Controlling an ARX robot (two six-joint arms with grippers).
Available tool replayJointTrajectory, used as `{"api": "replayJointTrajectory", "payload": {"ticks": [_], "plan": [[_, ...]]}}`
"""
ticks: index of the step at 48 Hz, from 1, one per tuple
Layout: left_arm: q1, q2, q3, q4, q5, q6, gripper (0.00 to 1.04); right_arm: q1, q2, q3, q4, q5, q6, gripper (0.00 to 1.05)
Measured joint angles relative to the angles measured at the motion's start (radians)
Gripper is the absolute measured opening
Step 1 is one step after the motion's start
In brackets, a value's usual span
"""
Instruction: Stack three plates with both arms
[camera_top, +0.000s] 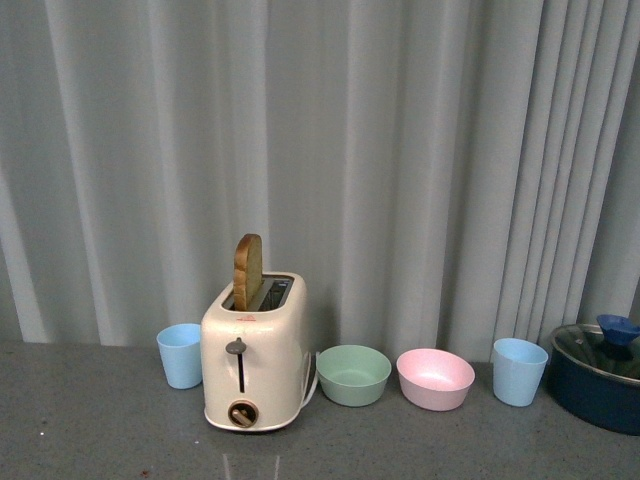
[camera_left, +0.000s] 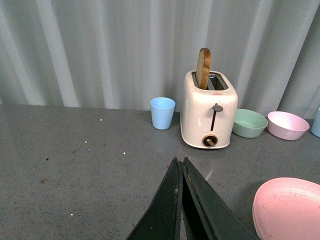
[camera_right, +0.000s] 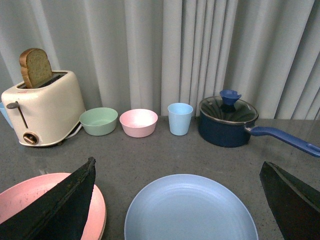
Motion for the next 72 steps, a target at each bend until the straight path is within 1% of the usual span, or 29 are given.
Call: {"api": "replayJointTrajectory", "payload": {"ticks": [2,4,6,16,17,32,33,35,37,38,39,40,42,46,49,54,56,60,62,67,72], "plan": [[0.0,-0.035,0.0,-0.037,0.0,0.0,0.04,0.0,0.0,0.0,0.0,0.0,0.0,0.97],[0.0,-0.091,0.0,-0.122,0.0,0.0,0.04,0.0,0.0,0.0,0.0,0.0,0.0,0.97],[0.0,-0.135,0.0,-0.169,0.0,0.0,0.04,0.0,0.0,0.0,0.0,0.0,0.0,0.97],[0.0,-0.174,0.0,-0.181,0.0,0.0,0.04,0.0,0.0,0.0,0.0,0.0,0.0,0.97],[0.0,-0.174,0.0,-0.181,0.0,-0.001,0.05,0.0,0.0,0.0,0.0,0.0,0.0,0.97],[0.0,-0.175,0.0,-0.181,0.0,-0.001,0.55,0.002,0.001,0.0,-0.001,0.008,0.0,0.97],[0.0,-0.175,0.0,-0.181,0.0,-0.001,0.58,0.019,0.013,0.005,-0.016,0.061,0.006,0.97],[0.0,-0.174,0.0,-0.181,0.001,-0.001,0.66,0.061,0.065,0.031,-0.051,0.232,0.007,0.97],[0.0,-0.174,0.0,-0.181,-0.001,-0.001,0.71,0.067,0.145,0.054,-0.026,0.372,0.005,0.97],[0.0,-0.174,0.0,-0.181,-0.005,-0.001,0.74,0.061,0.166,0.058,-0.014,0.393,0.003,0.97],[0.0,-0.175,0.0,-0.181,-0.002,-0.001,0.78,0.041,0.211,0.069,0.02,0.415,-0.003,0.97],[0.0,-0.175,0.0,-0.181,0.0,0.0,0.81,0.013,0.255,0.081,0.058,0.417,-0.008,0.97],[0.0,-0.175,0.0,-0.181,0.0,-0.001,0.89,-0.056,0.348,0.108,0.142,0.382,-0.012,0.97],[0.0,-0.175,0.0,-0.181,0.0,0.0,1.0,-0.187,0.53,0.171,0.292,0.266,-0.012,0.97],[0.0,-0.175,0.0,-0.181,0.0,0.0,0.98,-0.288,0.706,0.241,0.405,0.164,-0.009,0.97],[0.0,-0.175,0.0,-0.181,-0.001,-0.001,0.98,-0.394,0.982,0.372,0.47,0.026,0.004,0.97],[0.0,-0.175,0.0,-0.181,0.0,-0.001,0.98,-0.429,1.135,0.448,0.459,-0.023,0.004,0.97],[0.0,-0.175,0.0,-0.181,0.0,-0.001,0.98,-0.473,1.405,0.587,0.405,-0.068,-0.007,0.97],[0.0,-0.175,0.0,-0.181,0.0,0.0,0.98,-0.489,1.535,0.665,0.348,-0.087,-0.032,0.97],[0.0,-0.175,0.0,-0.181,0.0,0.0,0.98,-0.496,1.725,0.768,0.237,-0.139,-0.143,0.97],[0.0,-0.175,0.0,-0.181,0.0,0.0,0.98,-0.488,1.809,0.784,0.198,-0.156,-0.24,0.97]]}}
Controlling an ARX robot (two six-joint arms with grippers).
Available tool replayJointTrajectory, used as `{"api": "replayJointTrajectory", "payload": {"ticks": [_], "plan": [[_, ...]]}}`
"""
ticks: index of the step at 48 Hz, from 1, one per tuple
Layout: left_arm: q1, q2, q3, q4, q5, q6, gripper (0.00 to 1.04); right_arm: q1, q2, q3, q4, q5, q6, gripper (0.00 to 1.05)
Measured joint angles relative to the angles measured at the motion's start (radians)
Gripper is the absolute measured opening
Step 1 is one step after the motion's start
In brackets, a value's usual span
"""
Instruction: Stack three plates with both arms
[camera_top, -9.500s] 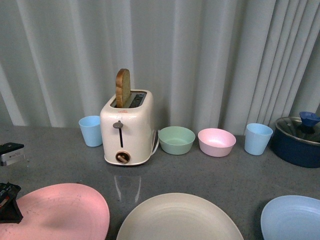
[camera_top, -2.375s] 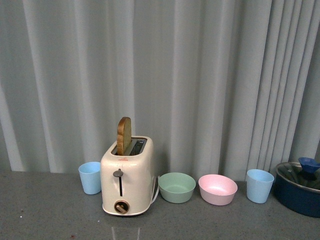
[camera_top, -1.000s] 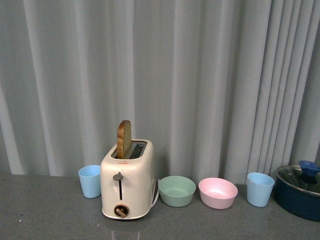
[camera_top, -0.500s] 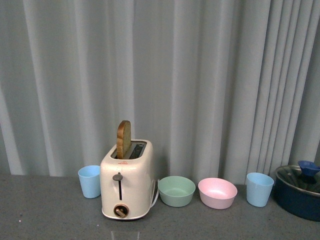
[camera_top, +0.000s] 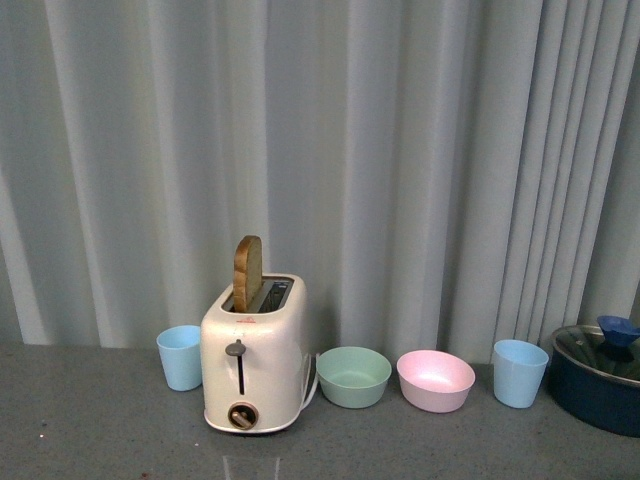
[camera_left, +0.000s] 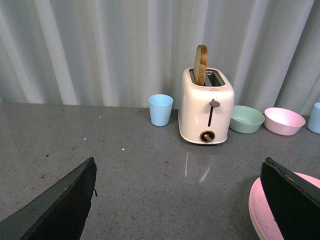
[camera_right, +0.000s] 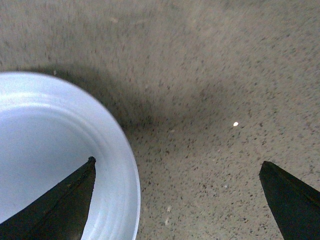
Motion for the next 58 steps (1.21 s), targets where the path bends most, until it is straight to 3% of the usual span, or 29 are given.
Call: {"api": "replayJointTrajectory", "payload": {"ticks": [7,16,40,58], "plan": [[0.0,0.0,0.0,0.0,0.0,0.0,0.98,0.012,0.081,0.0,0.005,-0.016,-0.093,0.97],[0.0,0.0,0.0,0.0,0.0,0.0,0.98,0.019,0.152,-0.002,0.043,-0.055,-0.111,0.97],[0.0,0.0,0.0,0.0,0.0,0.0,0.98,-0.009,0.278,0.041,0.028,-0.205,0.093,0.97],[0.0,0.0,0.0,0.0,0.0,0.0,0.98,-0.034,0.288,0.045,0.006,-0.213,0.125,0.23]]}}
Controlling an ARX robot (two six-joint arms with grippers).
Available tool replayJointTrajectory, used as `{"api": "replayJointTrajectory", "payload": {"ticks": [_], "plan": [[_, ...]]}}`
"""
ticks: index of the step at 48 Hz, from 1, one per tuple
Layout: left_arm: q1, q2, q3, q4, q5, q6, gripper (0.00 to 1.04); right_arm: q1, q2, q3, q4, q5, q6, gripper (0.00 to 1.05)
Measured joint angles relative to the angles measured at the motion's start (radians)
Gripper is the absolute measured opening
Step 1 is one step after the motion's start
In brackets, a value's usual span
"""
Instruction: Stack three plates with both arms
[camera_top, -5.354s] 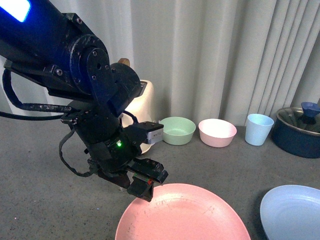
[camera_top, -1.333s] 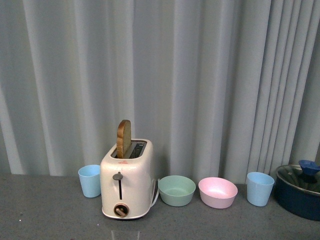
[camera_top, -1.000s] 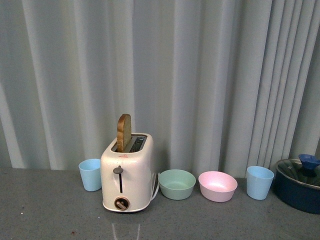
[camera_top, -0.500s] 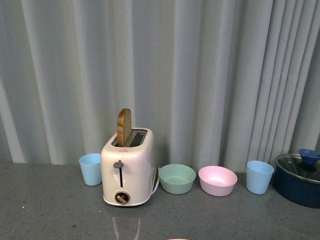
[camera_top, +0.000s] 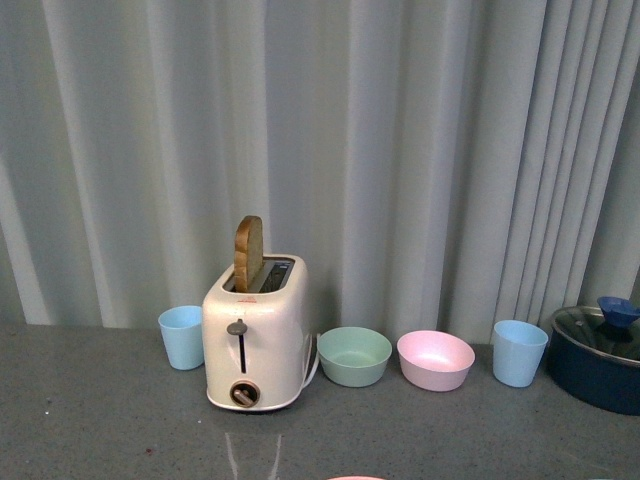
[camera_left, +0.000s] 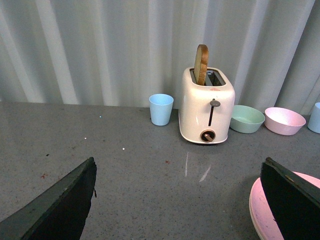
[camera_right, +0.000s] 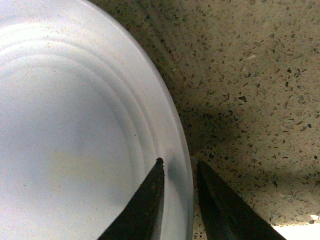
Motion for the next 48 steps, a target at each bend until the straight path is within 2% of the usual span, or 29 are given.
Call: {"api": "replayJointTrajectory", "payload": {"ticks": [4,7,20,34,43,48], "plan": [[0.0,0.0,0.0,0.0,0.0,0.0,0.98,-0.011,0.0,0.0,-0.001,-0.009,0.0,0.07],[0.0,0.0,0.0,0.0,0.0,0.0,0.98,-0.019,0.0,0.001,-0.003,-0.023,0.0,0.02],[0.0,0.0,0.0,0.0,0.0,0.0,0.98,-0.056,-0.019,0.001,-0.034,-0.032,0.003,0.03],[0.0,0.0,0.0,0.0,0.0,0.0,0.98,-0.094,-0.183,0.021,-0.088,-0.03,0.007,0.03],[0.0,0.0,0.0,0.0,0.0,0.0,0.98,-0.002,-0.399,0.035,-0.088,-0.079,0.074,0.03],[0.0,0.0,0.0,0.0,0.0,0.0,0.98,0.138,-0.528,0.033,-0.076,-0.089,0.125,0.03]]}}
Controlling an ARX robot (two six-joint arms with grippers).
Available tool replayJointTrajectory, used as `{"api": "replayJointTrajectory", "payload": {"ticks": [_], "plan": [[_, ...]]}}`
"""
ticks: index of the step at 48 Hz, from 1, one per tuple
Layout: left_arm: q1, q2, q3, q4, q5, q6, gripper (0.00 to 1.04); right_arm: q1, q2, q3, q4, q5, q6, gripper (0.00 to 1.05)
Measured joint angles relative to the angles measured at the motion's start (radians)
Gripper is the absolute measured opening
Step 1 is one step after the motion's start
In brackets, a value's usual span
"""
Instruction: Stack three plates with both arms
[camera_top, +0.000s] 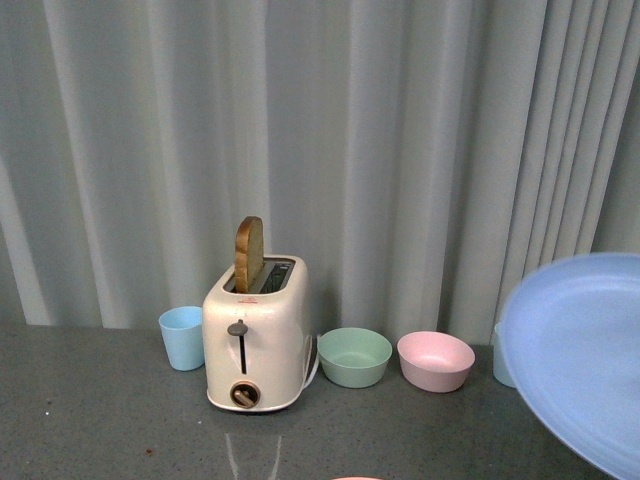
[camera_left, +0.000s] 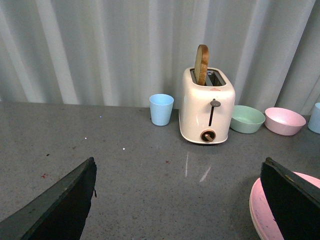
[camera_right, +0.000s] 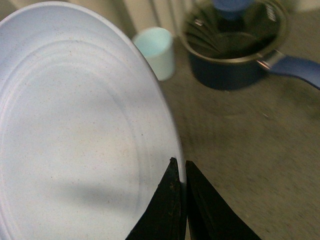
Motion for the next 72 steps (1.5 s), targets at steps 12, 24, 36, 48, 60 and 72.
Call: {"api": "replayJointTrajectory", "payload": {"ticks": [12,24,36,48,60,72], "plan": [[0.0,0.0,0.0,0.0,0.0,0.0,0.98,0.258,-0.034,-0.076,0.071,0.021,0.104,0.03],[0.0,0.0,0.0,0.0,0.0,0.0,0.98,0.449,0.043,-0.159,0.153,0.046,0.175,0.03],[0.0,0.0,0.0,0.0,0.0,0.0,0.98,0.483,0.143,-0.193,0.205,0.069,0.207,0.03],[0.0,0.0,0.0,0.0,0.0,0.0,0.98,0.471,0.208,-0.204,0.239,0.07,0.227,0.03],[0.0,0.0,0.0,0.0,0.0,0.0,0.98,0.471,0.264,-0.219,0.271,0.064,0.236,0.03],[0.0,0.0,0.0,0.0,0.0,0.0,0.98,0.479,0.323,-0.225,0.309,0.061,0.253,0.03]]}}
